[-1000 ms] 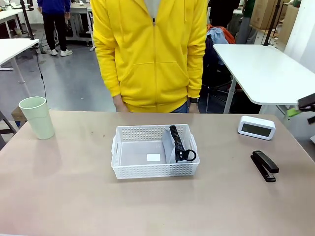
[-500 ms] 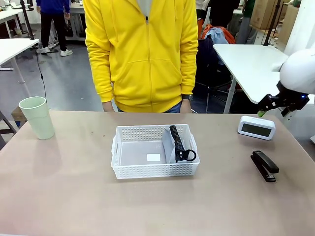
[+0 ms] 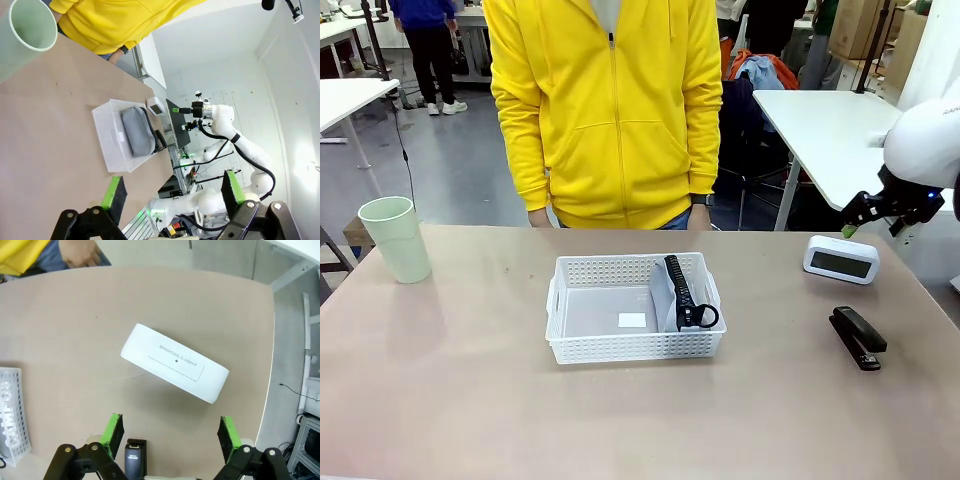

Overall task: Efficiently arrange items inside the basket to fit them all.
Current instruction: Pick up the Digital clock and place it inside the Organizing basket.

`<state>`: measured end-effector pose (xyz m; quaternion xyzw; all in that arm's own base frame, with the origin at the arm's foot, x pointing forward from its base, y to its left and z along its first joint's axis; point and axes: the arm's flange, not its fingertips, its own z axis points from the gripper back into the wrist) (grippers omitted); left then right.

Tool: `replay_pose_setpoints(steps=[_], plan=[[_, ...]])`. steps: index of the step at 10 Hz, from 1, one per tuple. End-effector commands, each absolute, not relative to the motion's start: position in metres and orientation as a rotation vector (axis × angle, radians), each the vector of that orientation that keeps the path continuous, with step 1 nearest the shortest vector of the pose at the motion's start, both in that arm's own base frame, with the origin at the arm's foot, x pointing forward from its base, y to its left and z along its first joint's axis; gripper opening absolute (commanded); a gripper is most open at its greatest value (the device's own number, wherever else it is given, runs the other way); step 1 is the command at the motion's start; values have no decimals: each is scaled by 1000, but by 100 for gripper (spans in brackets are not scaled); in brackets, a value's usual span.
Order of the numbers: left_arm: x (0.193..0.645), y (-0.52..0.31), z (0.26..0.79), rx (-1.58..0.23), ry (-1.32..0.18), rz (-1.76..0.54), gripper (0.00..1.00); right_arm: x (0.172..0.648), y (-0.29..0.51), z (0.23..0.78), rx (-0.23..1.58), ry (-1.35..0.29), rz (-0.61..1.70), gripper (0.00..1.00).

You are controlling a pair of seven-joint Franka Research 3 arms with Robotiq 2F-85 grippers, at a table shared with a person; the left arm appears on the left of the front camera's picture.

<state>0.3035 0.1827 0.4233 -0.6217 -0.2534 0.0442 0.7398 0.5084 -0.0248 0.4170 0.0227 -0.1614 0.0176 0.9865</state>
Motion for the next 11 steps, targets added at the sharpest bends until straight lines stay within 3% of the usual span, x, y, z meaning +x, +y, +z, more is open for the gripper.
replay_pose_setpoints(steps=[1,8,9,10,11], plan=[[304,182,425,-1382,-587,81,100,509,-27,419,44,-329,31,100],[304,182,425,-1382,-587,81,100,543,-42,406,-148,-260,1554,100],[304,182,425,-1382,-587,81,100,548,-46,407,-94,-284,1545,100],[304,182,425,-1382,-587,81,100,554,-46,407,-64,-355,1379,100],[304,182,425,-1382,-587,81,100,541,-29,403,-107,-223,1248,100]])
